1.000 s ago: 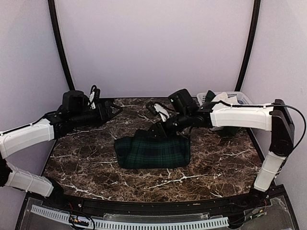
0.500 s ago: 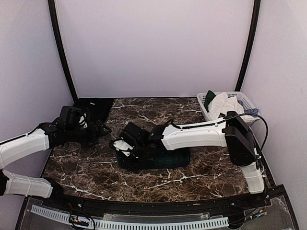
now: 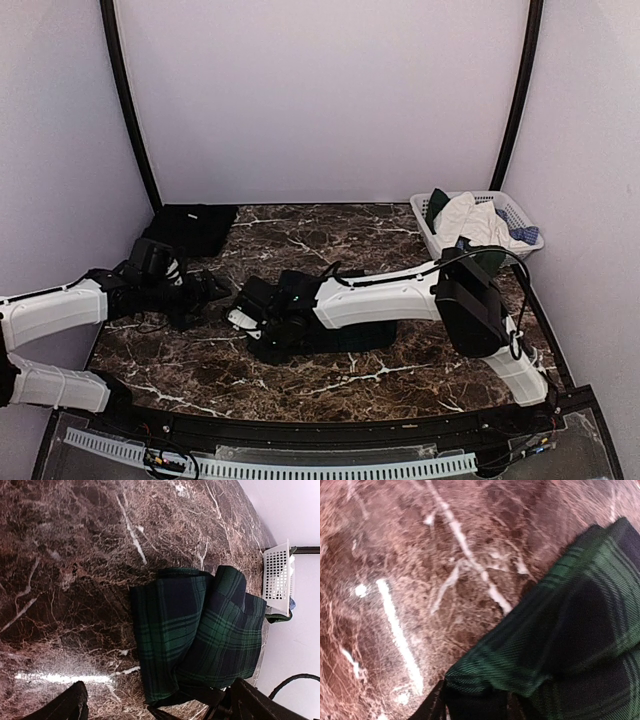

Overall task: Fold and stack the mixed laundry pile
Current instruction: Pick up the square-folded skirt from the center of the board.

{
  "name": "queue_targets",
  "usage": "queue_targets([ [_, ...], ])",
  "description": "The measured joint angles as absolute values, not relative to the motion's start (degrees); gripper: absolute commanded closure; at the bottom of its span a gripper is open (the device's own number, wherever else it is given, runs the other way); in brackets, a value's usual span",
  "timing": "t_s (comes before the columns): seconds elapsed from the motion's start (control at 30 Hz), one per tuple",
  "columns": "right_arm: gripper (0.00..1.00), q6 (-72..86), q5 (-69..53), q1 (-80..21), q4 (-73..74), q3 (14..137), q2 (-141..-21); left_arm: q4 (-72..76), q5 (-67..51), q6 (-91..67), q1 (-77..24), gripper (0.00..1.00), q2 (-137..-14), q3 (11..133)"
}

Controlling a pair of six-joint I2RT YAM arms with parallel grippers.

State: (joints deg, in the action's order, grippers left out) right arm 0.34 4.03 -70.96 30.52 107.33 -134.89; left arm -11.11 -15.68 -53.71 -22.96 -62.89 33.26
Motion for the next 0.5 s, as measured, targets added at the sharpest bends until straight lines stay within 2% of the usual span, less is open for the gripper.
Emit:
queue_targets([
  [0.07,0.91,-0.10,5.17,-71.13,30.41,107.18,-134.89,-9.67,-16.88,-54.72,-22.76,0.01,-63.44,31.62],
  [0.13,1.00,-0.67,6.13,-71.11,30.22,107.13,-134.89,-8.34,-18.11,-55.33,-22.72,0.01,-64.36,30.22],
  [0.5,1.00,-2.61,7.27,-71.11,28.45,102.43,-130.50,0.60,-23.27,-57.98,-22.65,0.01,-66.50,28.49],
])
